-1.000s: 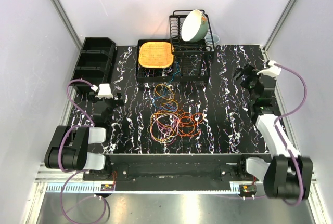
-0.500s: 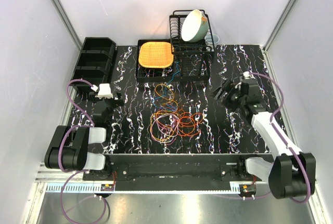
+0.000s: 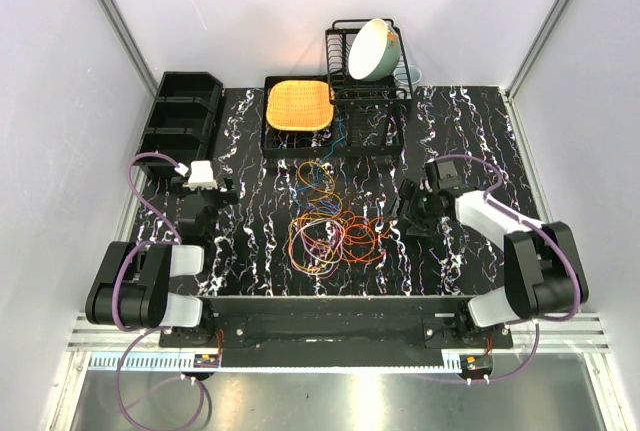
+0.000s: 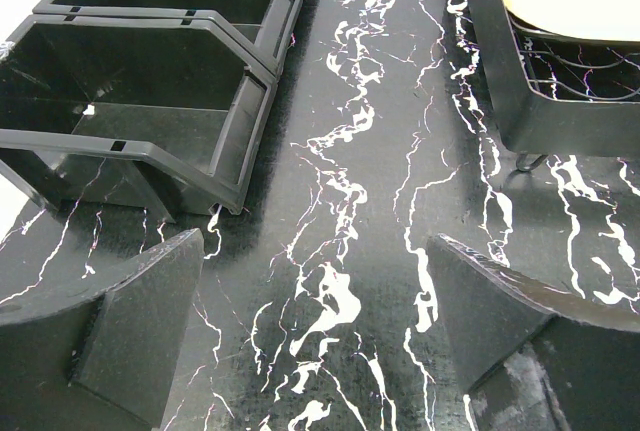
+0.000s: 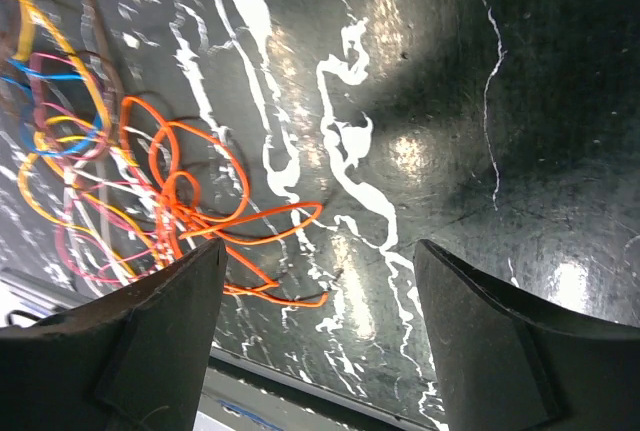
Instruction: Untangle the cables
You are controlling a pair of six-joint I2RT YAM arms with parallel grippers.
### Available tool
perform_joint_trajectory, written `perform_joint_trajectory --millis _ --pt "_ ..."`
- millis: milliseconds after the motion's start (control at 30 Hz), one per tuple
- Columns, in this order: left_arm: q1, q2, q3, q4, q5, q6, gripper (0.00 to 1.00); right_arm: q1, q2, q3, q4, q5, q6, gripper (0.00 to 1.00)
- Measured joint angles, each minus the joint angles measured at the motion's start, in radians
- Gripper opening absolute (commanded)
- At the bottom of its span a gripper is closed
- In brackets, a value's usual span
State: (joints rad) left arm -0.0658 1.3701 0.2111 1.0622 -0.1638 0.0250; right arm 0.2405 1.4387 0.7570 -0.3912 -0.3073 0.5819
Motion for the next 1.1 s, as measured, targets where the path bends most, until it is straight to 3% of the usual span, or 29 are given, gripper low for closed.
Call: perform_joint_trajectory --millis 200,333,433,467,567,600,667,800,933,1000,1100 --pt "0.0 0.0 0.0 0.0 0.0 0.0 0.99 0.025 0.057 0.024 -0.007 -0.008 -0.037 0.75" --pt "0.0 0.0 0.0 0.0 0.0 0.0 0.99 0.034 0.117 0.07 -0.005 -0.02 -0.073 0.67" --pt "0.0 0.0 0.0 0.0 0.0 0.0 0.99 0.037 0.18 0.113 -0.001 -0.022 -0.1 0.5" --pt "0.0 0.0 0.0 0.0 0.002 0.0 0.99 0.039 0.198 0.126 0.0 -0.024 -0.109 0.38" --pt "0.001 0.0 0.0 -0.003 0.002 0.0 0.99 0.044 0.231 0.155 -0.001 -0.026 -0.132 0.2" --pt "0.001 0.0 0.0 -0.006 -0.001 -0.001 0.99 0.047 0.236 0.166 -0.002 -0.029 -0.138 0.09" --pt "0.001 -0.013 0.003 -0.037 -0.011 -0.005 0.99 0.05 0.24 0.188 -0.004 -0.04 -0.145 0.01" --pt "0.001 -0.11 0.12 -0.312 -0.046 -0.051 0.99 0.055 0.241 0.241 -0.005 -0.083 -0.148 0.0" --pt "-0.006 -0.164 0.46 -0.732 -0.02 -0.144 0.99 0.055 0.236 0.327 -0.054 -0.12 -0.142 0.0" --pt "-0.024 -0.18 0.63 -0.902 0.005 -0.225 0.99 0.055 0.228 0.437 -0.13 -0.132 -0.136 0.0" --pt "-0.037 -0.227 0.749 -1.046 0.037 -0.344 0.99 0.055 0.2 0.7 -0.232 -0.148 -0.129 0.0"
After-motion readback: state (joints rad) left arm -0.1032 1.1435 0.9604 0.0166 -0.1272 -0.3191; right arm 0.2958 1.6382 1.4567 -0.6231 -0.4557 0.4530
